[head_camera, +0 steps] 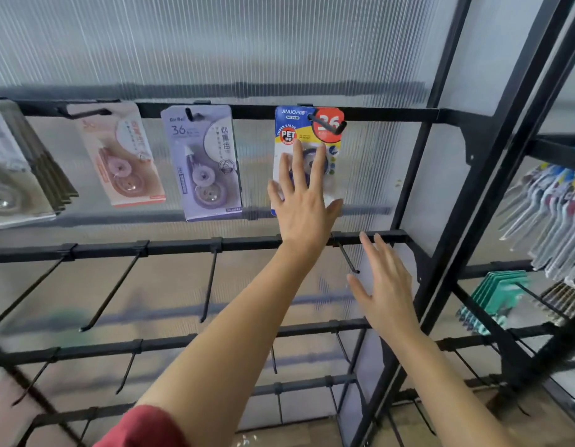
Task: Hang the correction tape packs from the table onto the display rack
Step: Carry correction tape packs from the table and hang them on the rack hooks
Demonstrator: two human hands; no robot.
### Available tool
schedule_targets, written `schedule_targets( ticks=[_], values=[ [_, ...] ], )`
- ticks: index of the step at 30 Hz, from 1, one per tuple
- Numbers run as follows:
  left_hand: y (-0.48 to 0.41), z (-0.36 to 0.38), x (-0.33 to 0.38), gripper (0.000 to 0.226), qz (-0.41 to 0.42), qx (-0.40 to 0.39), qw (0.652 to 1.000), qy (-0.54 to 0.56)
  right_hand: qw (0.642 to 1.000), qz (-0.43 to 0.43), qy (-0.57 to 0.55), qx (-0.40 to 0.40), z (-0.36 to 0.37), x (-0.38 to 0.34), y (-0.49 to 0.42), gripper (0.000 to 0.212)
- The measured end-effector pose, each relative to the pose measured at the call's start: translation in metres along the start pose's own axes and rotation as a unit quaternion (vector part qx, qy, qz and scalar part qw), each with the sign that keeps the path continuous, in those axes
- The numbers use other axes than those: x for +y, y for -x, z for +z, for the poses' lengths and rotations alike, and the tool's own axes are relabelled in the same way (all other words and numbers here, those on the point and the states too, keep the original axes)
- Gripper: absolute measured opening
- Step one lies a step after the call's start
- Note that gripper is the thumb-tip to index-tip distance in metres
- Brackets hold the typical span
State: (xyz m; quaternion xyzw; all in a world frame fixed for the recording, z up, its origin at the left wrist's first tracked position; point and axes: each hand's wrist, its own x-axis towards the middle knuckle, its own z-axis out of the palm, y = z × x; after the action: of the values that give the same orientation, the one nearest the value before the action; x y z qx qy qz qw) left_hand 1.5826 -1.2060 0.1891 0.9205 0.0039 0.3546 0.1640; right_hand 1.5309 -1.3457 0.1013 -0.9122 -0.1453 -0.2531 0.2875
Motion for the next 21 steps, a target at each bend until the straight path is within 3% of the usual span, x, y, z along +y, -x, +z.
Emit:
schedule_targets(
  ticks=[10,21],
  values=[
    [0.000,0.022,-0.024,0.087,0.019,-0.013,0.999,0.023,1.000,0.007,-0.001,0.006,0.015,-0.006,-0.006,0.072],
    [0.136,0.006,-0.057,0.070,0.023,-0.078,0.993,0.080,0.997,0.019,-0.001,-0.069,0.031,-0.016,0.080,0.069]
  ],
)
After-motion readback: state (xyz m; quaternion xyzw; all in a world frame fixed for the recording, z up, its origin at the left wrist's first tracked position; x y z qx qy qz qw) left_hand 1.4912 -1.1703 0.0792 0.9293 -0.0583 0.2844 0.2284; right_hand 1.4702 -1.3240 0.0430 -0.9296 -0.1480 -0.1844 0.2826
